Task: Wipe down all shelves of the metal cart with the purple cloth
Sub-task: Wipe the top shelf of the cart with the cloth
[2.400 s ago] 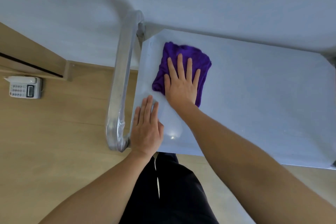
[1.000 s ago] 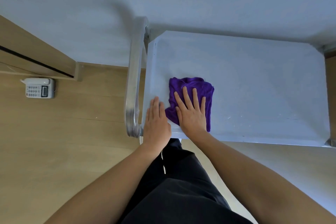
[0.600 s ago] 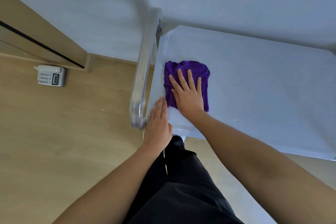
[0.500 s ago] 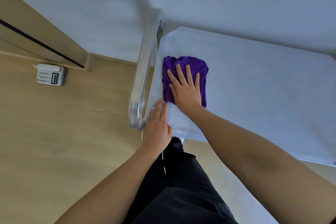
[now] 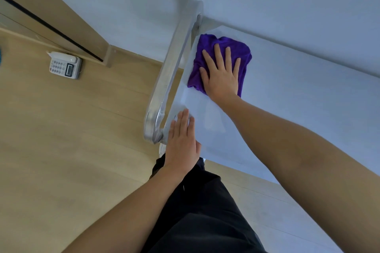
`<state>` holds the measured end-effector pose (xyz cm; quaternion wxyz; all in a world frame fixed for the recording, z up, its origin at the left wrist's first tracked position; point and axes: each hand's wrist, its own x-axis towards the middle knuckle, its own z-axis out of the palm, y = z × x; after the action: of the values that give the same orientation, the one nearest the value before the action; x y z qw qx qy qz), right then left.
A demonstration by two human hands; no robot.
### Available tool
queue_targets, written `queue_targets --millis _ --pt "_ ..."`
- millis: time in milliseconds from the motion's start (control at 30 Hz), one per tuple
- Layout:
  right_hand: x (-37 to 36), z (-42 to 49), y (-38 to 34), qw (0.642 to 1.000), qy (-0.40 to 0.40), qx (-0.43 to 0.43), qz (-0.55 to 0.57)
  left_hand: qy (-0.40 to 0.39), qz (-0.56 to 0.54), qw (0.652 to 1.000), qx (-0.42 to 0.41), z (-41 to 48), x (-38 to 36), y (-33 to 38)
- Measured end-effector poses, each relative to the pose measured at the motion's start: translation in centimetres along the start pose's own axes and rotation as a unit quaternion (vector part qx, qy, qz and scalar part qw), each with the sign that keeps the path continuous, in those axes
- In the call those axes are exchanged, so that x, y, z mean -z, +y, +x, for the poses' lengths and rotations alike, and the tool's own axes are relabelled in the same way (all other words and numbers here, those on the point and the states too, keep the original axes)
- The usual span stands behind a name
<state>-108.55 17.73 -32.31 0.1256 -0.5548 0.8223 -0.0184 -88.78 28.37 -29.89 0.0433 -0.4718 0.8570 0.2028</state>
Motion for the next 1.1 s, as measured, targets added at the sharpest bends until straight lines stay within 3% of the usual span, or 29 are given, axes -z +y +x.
queue_targets --millis 300,633,933,1100 --pt "0.9 1.9 2.3 1.0 0.021 0.007 -0.004 0.01 0.029 0.999 0.021 1.2 -0.1 1.4" --pt "1.3 -0.7 7.4 0.997 0.035 -0.067 0.002 -0.006 0.029 0.999 -0.015 2.2 -0.9 2.1" --pt "-0.8 -7.5 3.2 0.999 0.007 -0.036 0.012 -0.048 -0.007 0.997 -0.055 2.5 -0.1 -0.1" --pt "-1.9 -12.1 1.0 0.998 0.008 -0.062 0.011 -0.063 0.0 0.993 -0.095 2.4 0.5 -1.1"
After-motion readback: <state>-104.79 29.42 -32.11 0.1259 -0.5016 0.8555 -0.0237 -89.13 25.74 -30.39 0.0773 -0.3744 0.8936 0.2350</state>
